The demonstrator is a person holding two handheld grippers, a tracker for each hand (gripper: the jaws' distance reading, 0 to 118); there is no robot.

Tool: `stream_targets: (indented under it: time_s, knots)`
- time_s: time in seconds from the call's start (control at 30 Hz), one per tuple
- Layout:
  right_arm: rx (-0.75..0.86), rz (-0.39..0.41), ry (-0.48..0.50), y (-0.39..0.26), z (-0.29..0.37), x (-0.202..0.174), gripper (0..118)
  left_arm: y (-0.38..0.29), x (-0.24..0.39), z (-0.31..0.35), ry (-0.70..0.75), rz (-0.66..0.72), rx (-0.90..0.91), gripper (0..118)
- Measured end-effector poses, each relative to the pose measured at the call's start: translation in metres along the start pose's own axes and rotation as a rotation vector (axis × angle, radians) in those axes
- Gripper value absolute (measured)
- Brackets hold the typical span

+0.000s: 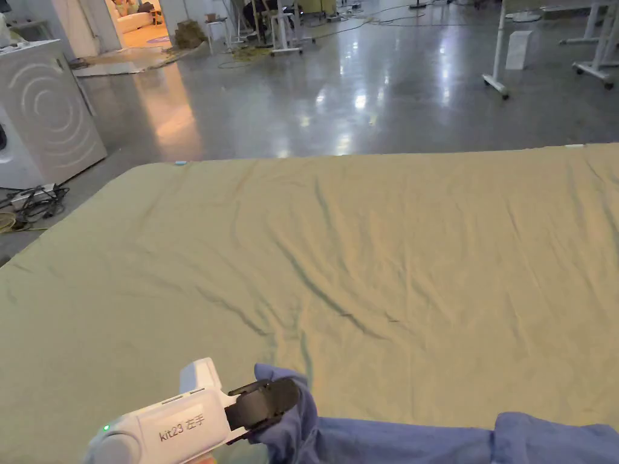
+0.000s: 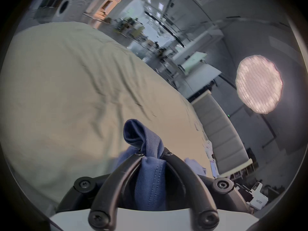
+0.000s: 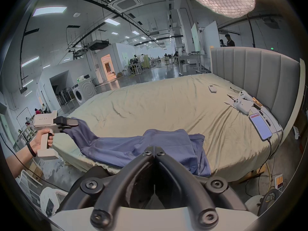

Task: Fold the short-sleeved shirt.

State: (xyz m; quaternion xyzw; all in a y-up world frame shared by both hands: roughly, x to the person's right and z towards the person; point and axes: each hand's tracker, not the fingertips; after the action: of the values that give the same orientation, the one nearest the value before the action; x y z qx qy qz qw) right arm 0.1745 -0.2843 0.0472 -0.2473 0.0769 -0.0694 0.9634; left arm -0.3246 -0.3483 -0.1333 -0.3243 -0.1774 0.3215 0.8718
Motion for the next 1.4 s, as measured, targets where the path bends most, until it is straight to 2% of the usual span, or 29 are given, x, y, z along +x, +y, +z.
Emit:
stream_targets:
  time_s: [0.13, 0.2, 0.33, 0.37, 0.4, 0.43, 0.47, 0.5, 0.53, 0.6, 0.67, 0.7, 0.77, 0.8, 0.83, 0.93, 0.97, 1.03, 1.07, 1.13, 1.2, 1.27, 1.33, 1.37, 1.4]
  knots:
    - [0.020, 0.011, -0.018, -0.005, 0.011, 0.008, 0, -0.034, 0.044, -0.073, -0.041, -0.068, -0.132, 13]
    - [0.017, 0.009, -0.032, -0.009, 0.017, 0.014, 0, -0.054, 0.067, -0.102, 0.004, -0.115, -0.194, 13]
    - [-0.005, 0.011, -0.102, -0.018, 0.031, 0.023, 0, -0.086, 0.089, -0.133, 0.010, -0.103, -0.236, 17]
    - [-0.008, 0.030, -0.119, -0.020, 0.034, 0.023, 0, -0.091, 0.092, -0.138, 0.005, -0.097, -0.247, 25]
    - [-0.014, 0.039, -0.124, -0.023, 0.035, 0.024, 0, -0.092, 0.095, -0.142, 0.004, -0.093, -0.260, 42]
    - [-0.023, 0.041, -0.122, -0.025, 0.035, 0.027, 0, -0.091, 0.097, -0.144, -0.009, -0.096, -0.278, 71]
    - [-0.027, 0.038, -0.121, -0.026, 0.035, 0.029, 0, -0.091, 0.104, -0.141, -0.020, -0.102, -0.286, 91]
    - [-0.028, 0.030, -0.117, -0.028, 0.035, 0.031, 0, -0.089, 0.108, -0.138, -0.039, -0.117, -0.258, 103]
    - [-0.026, 0.011, -0.112, -0.029, 0.035, 0.033, 0, -0.084, 0.110, -0.130, -0.064, -0.131, -0.214, 106]
    - [-0.020, -0.032, -0.098, -0.031, 0.035, 0.038, 0, -0.075, 0.111, -0.116, -0.080, -0.115, -0.149, 105]
    - [-0.015, -0.070, -0.090, -0.033, 0.034, 0.043, 0, -0.073, 0.104, -0.106, -0.034, -0.045, -0.099, 95]
    - [-0.013, -0.082, -0.087, -0.033, 0.033, 0.045, 0, -0.075, 0.099, -0.106, -0.018, -0.009, -0.091, 81]
    - [-0.016, -0.100, -0.083, -0.034, 0.032, 0.048, 0, -0.085, 0.089, -0.114, -0.006, 0.057, -0.133, 17]
    - [-0.018, -0.102, -0.084, -0.034, 0.032, 0.049, 0, -0.092, 0.085, -0.122, 0.014, 0.066, -0.167, 7]
    - [-0.019, -0.104, -0.084, -0.034, 0.032, 0.051, 0, -0.100, 0.083, -0.131, 0.045, 0.075, -0.202, 7]
    - [-0.015, -0.098, -0.096, -0.033, 0.037, 0.052, 0, -0.125, 0.081, -0.162, -0.055, 0.159, -0.321, 7]
    - [-0.015, -0.099, -0.101, -0.032, 0.039, 0.053, 0, -0.134, 0.085, -0.172, -0.027, 0.155, -0.341, 6]
    - [-0.015, -0.104, -0.112, -0.034, 0.041, 0.056, 0, -0.145, 0.088, -0.185, 0.087, 0.008, -0.332, 2]
    - [-0.017, -0.107, -0.117, -0.035, 0.042, 0.057, 0, -0.146, 0.088, -0.186, 0.078, -0.030, -0.299, 2]
    - [-0.016, -0.109, -0.123, -0.035, 0.044, 0.057, 0, -0.141, 0.091, -0.178, 0.070, 0.055, -0.305, 2]
    - [-0.012, -0.112, -0.123, -0.035, 0.044, 0.056, 0, -0.134, 0.094, -0.167, 0.049, 0.069, -0.298, 3]
    - [-0.019, -0.112, -0.114, -0.034, 0.041, 0.056, 0, -0.118, 0.091, -0.141, -0.046, 0.069, -0.232, 4]
    - [-0.021, -0.106, -0.108, -0.034, 0.038, 0.054, 0, -0.102, 0.082, -0.108, -0.127, 0.071, -0.150, 21]
    - [-0.021, -0.106, -0.098, -0.033, 0.036, 0.053, 0, -0.092, 0.073, -0.091, -0.141, 0.085, -0.119, 38]
    - [-0.022, -0.109, -0.088, -0.033, 0.034, 0.052, 0, -0.085, 0.059, -0.079, -0.132, 0.100, -0.102, 70]
